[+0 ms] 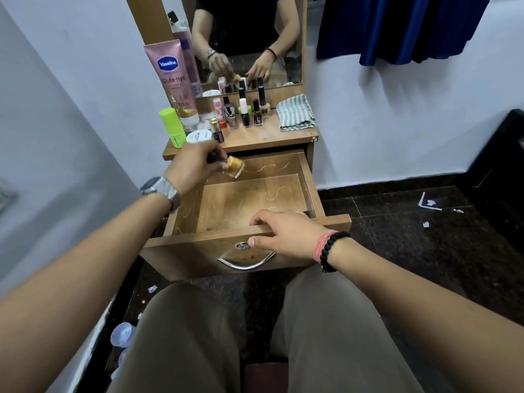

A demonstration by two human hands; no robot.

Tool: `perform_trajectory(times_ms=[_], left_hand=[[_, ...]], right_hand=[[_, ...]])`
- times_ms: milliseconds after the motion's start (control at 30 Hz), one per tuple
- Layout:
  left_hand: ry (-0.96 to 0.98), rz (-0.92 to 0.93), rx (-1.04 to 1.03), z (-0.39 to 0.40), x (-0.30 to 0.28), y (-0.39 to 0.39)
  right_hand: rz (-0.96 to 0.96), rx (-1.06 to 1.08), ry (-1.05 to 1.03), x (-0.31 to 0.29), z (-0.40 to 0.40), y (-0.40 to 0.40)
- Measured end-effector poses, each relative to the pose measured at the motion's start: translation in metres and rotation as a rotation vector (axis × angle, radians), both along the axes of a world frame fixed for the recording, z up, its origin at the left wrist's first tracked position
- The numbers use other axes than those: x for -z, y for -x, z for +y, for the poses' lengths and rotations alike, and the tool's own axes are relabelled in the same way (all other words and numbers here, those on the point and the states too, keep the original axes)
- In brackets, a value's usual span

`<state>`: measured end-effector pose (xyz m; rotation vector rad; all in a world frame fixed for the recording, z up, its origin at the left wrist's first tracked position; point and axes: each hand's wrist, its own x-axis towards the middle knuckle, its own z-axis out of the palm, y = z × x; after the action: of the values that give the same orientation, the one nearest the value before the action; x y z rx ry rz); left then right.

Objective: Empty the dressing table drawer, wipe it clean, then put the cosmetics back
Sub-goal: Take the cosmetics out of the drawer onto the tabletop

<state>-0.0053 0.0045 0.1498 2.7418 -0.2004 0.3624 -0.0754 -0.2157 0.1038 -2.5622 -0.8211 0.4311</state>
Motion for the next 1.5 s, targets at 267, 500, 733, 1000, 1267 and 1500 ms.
perform_trajectory(times_ms=[267,500,733,1000,1267,1500], left_hand=[[-0.132,-0.130,-0.022,-0.027,-0.056,-0.073],[-0.304,-0.072,-0.112,-0.017,-0.060,-0.113],[-0.345,-0.010,-0.176,-0.006,-0.053,-0.127],[-0.354,-0.006,-0.158,-0.002,-0.054,-0.128],[-0.274,-0.287,0.214,-0.055,-0.047,-0.085],[-0.518,0.368,0.637,-0.107,0.053,-0.040]], right_hand=[[-0.009,0.003,0.006,0.001,0.002,0.000],[-0.008,0.006,0.006,0.004,0.002,-0.001],[-0.005,0.010,-0.002,0.003,0.003,0.000],[-0.005,0.015,-0.008,0.003,0.003,0.000],[0.045,0.029,-0.033,-0.001,0.002,-0.002],[-0.013,0.375,-0.278,0.000,-0.025,-0.019]])
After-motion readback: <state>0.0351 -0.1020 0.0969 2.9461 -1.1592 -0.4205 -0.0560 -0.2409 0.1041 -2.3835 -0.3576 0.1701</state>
